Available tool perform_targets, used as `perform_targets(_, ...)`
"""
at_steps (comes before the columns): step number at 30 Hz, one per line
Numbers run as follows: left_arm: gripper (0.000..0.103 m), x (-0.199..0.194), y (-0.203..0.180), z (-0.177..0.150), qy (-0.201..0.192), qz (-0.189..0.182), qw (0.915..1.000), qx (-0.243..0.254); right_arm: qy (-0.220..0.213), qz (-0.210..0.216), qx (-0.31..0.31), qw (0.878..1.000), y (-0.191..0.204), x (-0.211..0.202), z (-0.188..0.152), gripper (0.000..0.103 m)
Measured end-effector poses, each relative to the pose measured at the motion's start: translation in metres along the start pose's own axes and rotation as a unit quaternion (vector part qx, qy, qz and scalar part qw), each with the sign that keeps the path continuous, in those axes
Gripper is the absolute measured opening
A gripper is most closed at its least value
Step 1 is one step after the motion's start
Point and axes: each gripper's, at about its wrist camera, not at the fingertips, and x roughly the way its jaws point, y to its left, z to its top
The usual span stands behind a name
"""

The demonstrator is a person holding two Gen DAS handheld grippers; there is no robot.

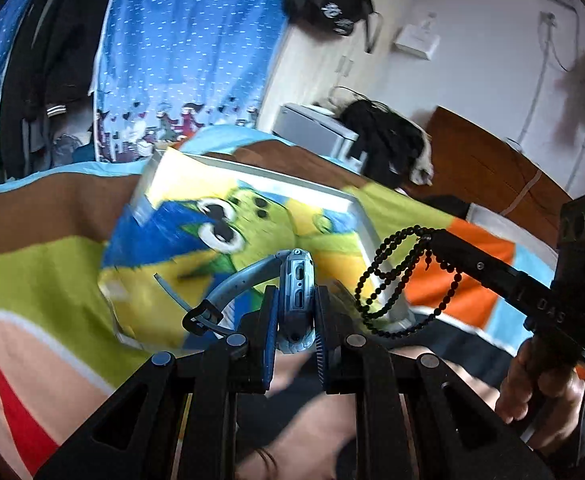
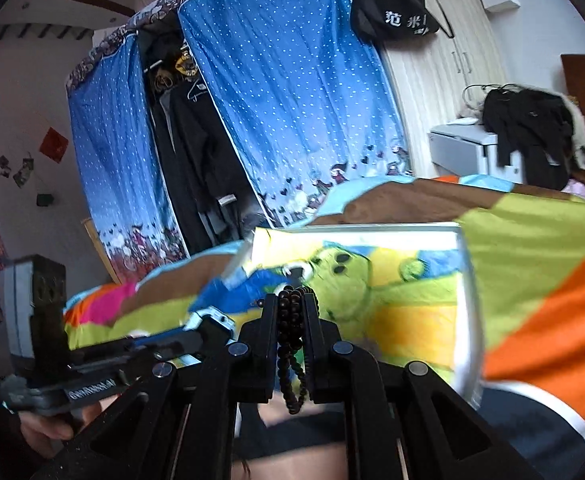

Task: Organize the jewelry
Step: 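Lower the blue watch into the tray with the left tool while the right tool drops the necklace there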

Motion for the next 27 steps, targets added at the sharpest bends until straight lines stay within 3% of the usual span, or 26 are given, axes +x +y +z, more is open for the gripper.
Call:
perform_targets(7, 0.013, 0.037, 0.05, 0.01, 0.028, 0.019, 0.999, -0.029, 0.038, 0.001, 0.025, 0.999, -0.005, 0.078, -0.01, 0.011)
perform_targets(16, 0.014, 0.049, 0.065, -0.006, 0.076, 0.047, 0.9953, -0.038, 0.101, -0.059, -0.013, 0.993, -0.005, 0.103, -0.046, 0.012)
perform_targets(18, 0.022, 0.047, 0.063, -0.005, 0.081, 0.052, 0.9945, -0.04, 0.103, -0.063, -0.017, 0.993, -0.002, 0.099, -0.048, 0.017)
perform_targets(20, 0.048, 0.034, 0.059, -0.005, 0.067, 0.064, 0.9949, -0.04, 0.1, -0.074, -0.022, 0.992, 0.001, 0.089, -0.047, 0.032)
perform_targets(24, 0.065, 0.005, 0.049, 0.001, 0.031, 0.074, 0.996, -0.04, 0.092, -0.086, -0.021, 0.992, 0.003, 0.07, -0.039, 0.036)
perform_targets(27, 0.076, -0.024, 0.036, 0.007, 0.001, 0.086, 0.996, -0.027, 0.073, -0.091, -0.019, 0.993, 0.008, 0.044, -0.031, 0.053)
